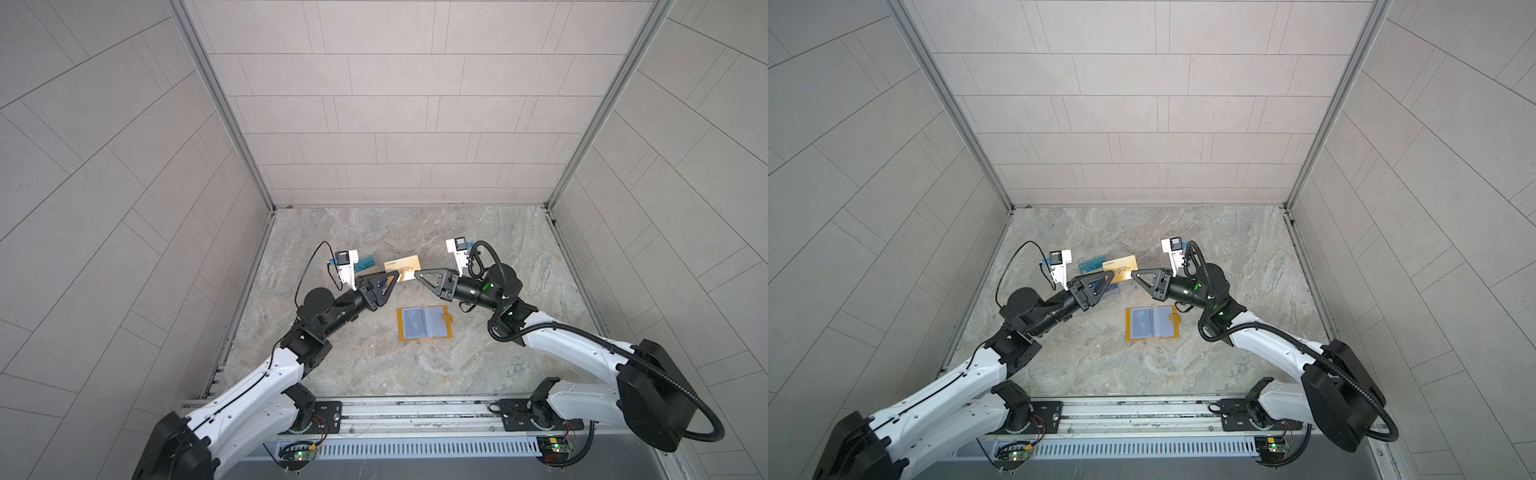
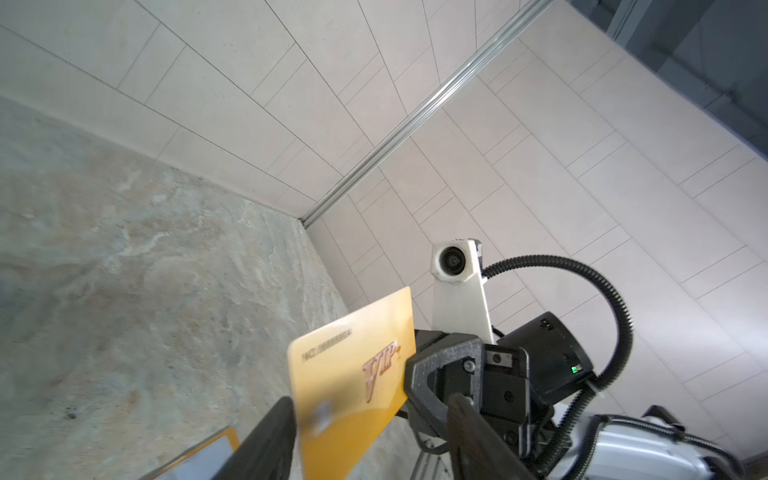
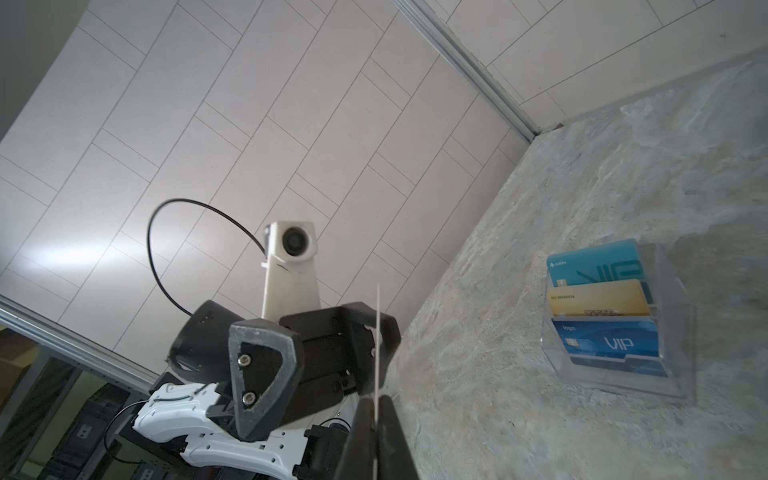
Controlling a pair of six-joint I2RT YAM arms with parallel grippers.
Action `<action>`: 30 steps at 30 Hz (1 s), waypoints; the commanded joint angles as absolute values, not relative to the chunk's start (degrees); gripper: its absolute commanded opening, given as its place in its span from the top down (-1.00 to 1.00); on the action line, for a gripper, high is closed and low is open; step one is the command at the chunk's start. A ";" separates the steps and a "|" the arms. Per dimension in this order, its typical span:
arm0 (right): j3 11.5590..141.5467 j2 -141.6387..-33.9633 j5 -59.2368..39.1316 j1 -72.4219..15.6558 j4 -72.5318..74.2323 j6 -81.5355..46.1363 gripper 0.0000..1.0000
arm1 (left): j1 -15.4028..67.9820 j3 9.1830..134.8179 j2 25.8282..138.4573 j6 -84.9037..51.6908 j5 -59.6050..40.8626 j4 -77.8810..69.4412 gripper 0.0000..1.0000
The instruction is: Take the credit cards out of the card holder
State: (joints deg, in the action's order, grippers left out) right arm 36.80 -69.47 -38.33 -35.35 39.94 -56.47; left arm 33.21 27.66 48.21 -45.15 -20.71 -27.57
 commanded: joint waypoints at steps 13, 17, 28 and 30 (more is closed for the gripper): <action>50.06 -62.31 -44.65 -35.51 -8.82 -23.56 1.00 | 32.34 47.99 49.06 -7.12 -29.79 22.11 -0.58; 52.55 -63.15 -48.11 -35.57 -16.06 -18.00 1.00 | 32.34 50.79 50.48 -2.30 -36.29 26.75 -0.54; 54.41 -64.20 -55.91 -36.86 -21.43 -10.36 1.00 | 32.34 52.99 54.57 1.11 -51.43 29.63 -0.33; 54.71 -64.16 -56.26 -37.30 -22.18 -8.99 1.00 | 32.34 53.34 55.17 1.95 -52.30 30.50 -0.30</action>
State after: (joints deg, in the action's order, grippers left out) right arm 53.17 -64.12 -53.04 -36.67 -20.01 -13.82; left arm 32.53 51.18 54.94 -0.54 -47.92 28.60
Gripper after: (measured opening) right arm 0.047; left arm 0.656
